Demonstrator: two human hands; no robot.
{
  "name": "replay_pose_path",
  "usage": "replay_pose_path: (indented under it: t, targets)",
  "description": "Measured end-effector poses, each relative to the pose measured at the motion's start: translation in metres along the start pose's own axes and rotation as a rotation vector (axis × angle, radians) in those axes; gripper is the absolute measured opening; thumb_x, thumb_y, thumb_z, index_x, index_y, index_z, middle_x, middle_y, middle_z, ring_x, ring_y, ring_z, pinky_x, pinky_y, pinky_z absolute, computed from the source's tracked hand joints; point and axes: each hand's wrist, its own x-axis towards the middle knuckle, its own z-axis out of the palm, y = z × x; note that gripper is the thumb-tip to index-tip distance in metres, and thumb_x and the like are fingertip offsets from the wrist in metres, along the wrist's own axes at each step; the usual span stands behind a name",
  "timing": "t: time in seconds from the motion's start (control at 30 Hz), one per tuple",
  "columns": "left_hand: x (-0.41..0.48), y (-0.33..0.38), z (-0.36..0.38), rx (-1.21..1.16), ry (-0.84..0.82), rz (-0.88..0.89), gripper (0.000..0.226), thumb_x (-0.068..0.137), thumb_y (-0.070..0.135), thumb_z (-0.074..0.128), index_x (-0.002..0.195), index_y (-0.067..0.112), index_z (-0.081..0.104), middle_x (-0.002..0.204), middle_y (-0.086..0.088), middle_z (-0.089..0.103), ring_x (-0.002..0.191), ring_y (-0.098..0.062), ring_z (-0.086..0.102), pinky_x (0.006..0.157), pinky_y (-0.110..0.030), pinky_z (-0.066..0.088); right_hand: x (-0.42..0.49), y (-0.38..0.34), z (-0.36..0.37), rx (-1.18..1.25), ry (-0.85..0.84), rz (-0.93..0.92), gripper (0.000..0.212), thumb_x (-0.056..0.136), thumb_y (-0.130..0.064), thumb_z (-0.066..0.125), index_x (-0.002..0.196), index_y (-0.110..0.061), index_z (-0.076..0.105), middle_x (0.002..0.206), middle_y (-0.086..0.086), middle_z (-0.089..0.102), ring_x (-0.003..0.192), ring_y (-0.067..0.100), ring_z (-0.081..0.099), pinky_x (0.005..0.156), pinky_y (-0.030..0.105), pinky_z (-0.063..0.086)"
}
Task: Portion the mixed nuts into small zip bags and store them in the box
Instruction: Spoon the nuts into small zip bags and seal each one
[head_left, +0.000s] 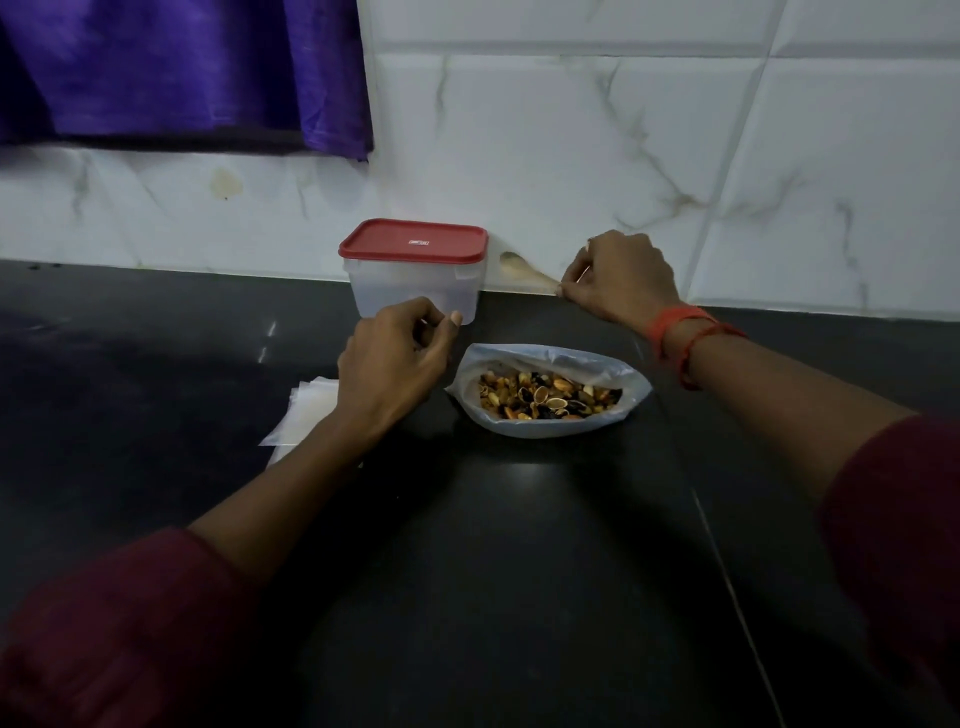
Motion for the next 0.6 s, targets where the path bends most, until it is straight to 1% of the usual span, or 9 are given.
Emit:
replay_pose_path:
  t: [0.07,0.17,0.23,0.3,0.37,0.4,0.5,0.57,0.6]
  targets:
    - [-0.002,0.003,-0.001,0.005,0.003,-0.001,0.031,0.096,0.051,0.054,0.084,0.025,0.068,0.075,0.009,0.07,0.073,-0.009,0.067,0.073,-0.043,0.059,-0.029,0.008,-0.023,0.008,0.072,-0.066,0.013,0.087,-0.034,0.073,0.095,-0.025,0.078,0.087,-0.004,0.074,0.09,0.021,0.066,0.073,0.032,0.051]
    - [-0.005,0.008,-0.003,-0.001,-0.005,-0.003,0.03,0.096,0.049,0.055,0.086,0.024,0.068,0.074,0.009,0.07,0.073,-0.008,0.067,0.075,-0.043,0.059,-0.074,0.021,-0.049,0.047,0.176,-0.147,0.014,0.089,-0.039,0.071,0.099,-0.032,0.077,0.087,-0.012,0.073,0.089,0.014,0.065,0.069,0.028,0.043]
    - [-0.007,0.01,-0.004,-0.004,-0.024,-0.005,0.029,0.097,0.048,0.055,0.087,0.023,0.067,0.073,0.009,0.07,0.071,-0.007,0.067,0.076,-0.042,0.059,-0.1,0.029,-0.058,0.076,0.247,-0.222,0.013,0.089,-0.039,0.071,0.098,-0.033,0.076,0.088,-0.014,0.074,0.086,0.014,0.067,0.069,0.027,0.046]
    - [-0.01,0.014,-0.004,0.002,-0.029,0.001,0.029,0.097,0.046,0.055,0.087,0.022,0.067,0.072,0.009,0.069,0.067,-0.006,0.067,0.074,-0.04,0.059,-0.125,0.036,-0.061,0.078,0.277,-0.292,0.012,0.088,-0.037,0.073,0.098,-0.032,0.076,0.088,-0.013,0.073,0.082,0.013,0.068,0.067,0.027,0.049]
    - [-0.011,0.015,-0.005,-0.005,-0.035,0.0,0.029,0.097,0.046,0.055,0.088,0.021,0.067,0.073,0.008,0.069,0.066,-0.007,0.067,0.074,-0.04,0.06,-0.144,0.042,-0.058,0.028,0.309,-0.338,0.013,0.087,-0.036,0.076,0.098,-0.03,0.077,0.087,-0.011,0.072,0.076,0.013,0.067,0.065,0.025,0.048]
    - [-0.011,0.015,-0.005,-0.011,-0.034,0.0,0.029,0.097,0.046,0.055,0.088,0.021,0.067,0.074,0.008,0.07,0.067,-0.007,0.068,0.074,-0.04,0.06,-0.15,0.045,-0.054,-0.004,0.326,-0.364,0.013,0.087,-0.035,0.076,0.098,-0.028,0.077,0.086,-0.008,0.071,0.073,0.015,0.067,0.062,0.026,0.05]
    - [-0.01,0.015,-0.005,0.014,-0.032,0.05,0.028,0.095,0.047,0.059,0.091,0.021,0.069,0.083,0.008,0.069,0.075,-0.005,0.065,0.074,-0.039,0.059,-0.158,0.055,-0.044,-0.041,0.353,-0.462,0.017,0.09,-0.033,0.072,0.1,-0.022,0.079,0.088,-0.004,0.07,0.065,0.019,0.067,0.054,0.033,0.056]
    - [-0.009,0.015,-0.004,0.027,-0.082,0.126,0.025,0.092,0.045,0.063,0.092,0.021,0.07,0.094,0.006,0.067,0.08,-0.005,0.062,0.072,-0.034,0.057,-0.16,0.064,-0.041,-0.032,0.376,-0.55,0.018,0.093,-0.031,0.07,0.103,-0.019,0.079,0.09,-0.003,0.07,0.063,0.016,0.066,0.051,0.031,0.054]
    - [-0.008,0.015,-0.003,0.019,-0.136,0.161,0.024,0.092,0.043,0.064,0.093,0.021,0.07,0.101,0.004,0.066,0.085,-0.006,0.061,0.073,-0.03,0.055,-0.161,0.067,-0.041,-0.024,0.388,-0.58,0.018,0.095,-0.031,0.069,0.104,-0.018,0.079,0.091,-0.004,0.07,0.063,0.015,0.066,0.051,0.03,0.053]
